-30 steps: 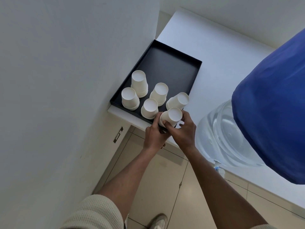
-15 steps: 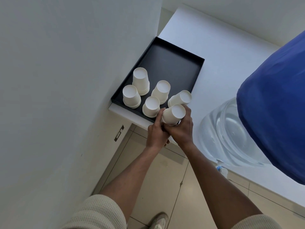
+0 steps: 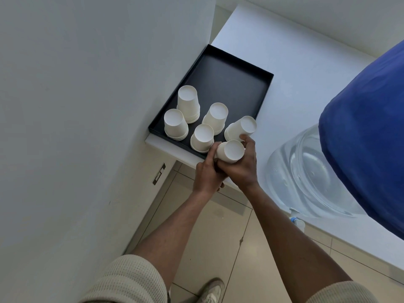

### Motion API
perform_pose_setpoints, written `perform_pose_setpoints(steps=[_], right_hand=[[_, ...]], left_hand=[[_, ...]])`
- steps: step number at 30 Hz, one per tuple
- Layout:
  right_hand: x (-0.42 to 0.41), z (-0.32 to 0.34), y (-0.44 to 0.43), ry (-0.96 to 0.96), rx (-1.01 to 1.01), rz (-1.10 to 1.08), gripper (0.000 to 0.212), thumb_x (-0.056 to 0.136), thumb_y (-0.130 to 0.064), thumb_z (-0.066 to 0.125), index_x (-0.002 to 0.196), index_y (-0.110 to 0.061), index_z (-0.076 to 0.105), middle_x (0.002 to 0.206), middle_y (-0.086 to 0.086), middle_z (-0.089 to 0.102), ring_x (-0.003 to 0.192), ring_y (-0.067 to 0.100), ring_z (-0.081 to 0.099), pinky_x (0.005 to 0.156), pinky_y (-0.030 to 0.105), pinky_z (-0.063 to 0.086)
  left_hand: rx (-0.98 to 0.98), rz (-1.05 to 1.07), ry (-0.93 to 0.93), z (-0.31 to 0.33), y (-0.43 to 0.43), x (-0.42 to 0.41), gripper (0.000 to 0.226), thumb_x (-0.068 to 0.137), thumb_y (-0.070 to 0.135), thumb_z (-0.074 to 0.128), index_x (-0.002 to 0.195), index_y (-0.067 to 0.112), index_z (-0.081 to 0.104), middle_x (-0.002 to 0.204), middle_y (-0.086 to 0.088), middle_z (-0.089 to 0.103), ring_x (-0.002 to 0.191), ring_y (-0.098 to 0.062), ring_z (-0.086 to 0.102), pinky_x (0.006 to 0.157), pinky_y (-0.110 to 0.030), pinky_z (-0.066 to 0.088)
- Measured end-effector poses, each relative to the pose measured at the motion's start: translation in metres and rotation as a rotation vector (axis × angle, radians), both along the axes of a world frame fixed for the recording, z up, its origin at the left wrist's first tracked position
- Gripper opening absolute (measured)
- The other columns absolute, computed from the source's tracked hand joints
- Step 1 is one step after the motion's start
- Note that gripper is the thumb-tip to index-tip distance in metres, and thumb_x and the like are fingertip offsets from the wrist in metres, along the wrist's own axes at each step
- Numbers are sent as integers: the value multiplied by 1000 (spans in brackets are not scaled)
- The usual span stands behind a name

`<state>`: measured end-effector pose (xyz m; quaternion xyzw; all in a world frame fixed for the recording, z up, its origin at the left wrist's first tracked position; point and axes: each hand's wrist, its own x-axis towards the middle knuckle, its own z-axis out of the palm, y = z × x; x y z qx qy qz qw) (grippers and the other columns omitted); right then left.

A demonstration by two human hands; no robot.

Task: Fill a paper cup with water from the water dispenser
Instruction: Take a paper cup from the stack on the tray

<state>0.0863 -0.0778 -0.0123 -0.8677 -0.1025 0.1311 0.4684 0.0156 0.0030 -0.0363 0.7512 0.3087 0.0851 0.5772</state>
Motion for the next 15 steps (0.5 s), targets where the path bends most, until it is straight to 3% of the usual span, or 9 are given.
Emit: perform_pose_setpoints(steps=[3, 7, 11, 15], right_hand=[[2, 4, 1, 61, -31, 12, 99, 56, -39, 82, 144, -25, 40, 115, -14, 52, 128, 24, 51, 107, 51, 47], [2, 8, 2, 90, -52, 4, 96, 55, -44, 82, 140, -22, 43, 124, -7, 55, 130, 25, 50, 98, 37, 43], [0, 12, 2, 58, -43, -22, 80, 56, -46, 87, 122, -26, 46, 123, -6, 60, 124, 23, 56, 100, 50, 52], [-2, 19, 1, -3, -3, -29, 73, 55, -51, 87, 113, -36, 45, 119, -7, 63, 120, 26, 61, 99, 58, 52]], left_hand=[[-26, -3, -21, 3, 0, -1, 70, 80, 12, 62, 142, 41, 48, 89, -2, 76, 44, -30, 68, 35, -39, 55], [-44, 1, -44, 6, -1, -1, 64, 76, 21, 59, 136, 41, 50, 80, 1, 73, 40, -30, 66, 33, -40, 53], [-46, 3, -44, 4, -1, 1, 60, 78, 20, 59, 133, 43, 50, 76, 0, 74, 40, -30, 66, 34, -40, 54], [-17, 7, -41, 0, 0, 2, 67, 80, 27, 64, 142, 45, 47, 72, 3, 74, 41, -30, 66, 39, -35, 56]])
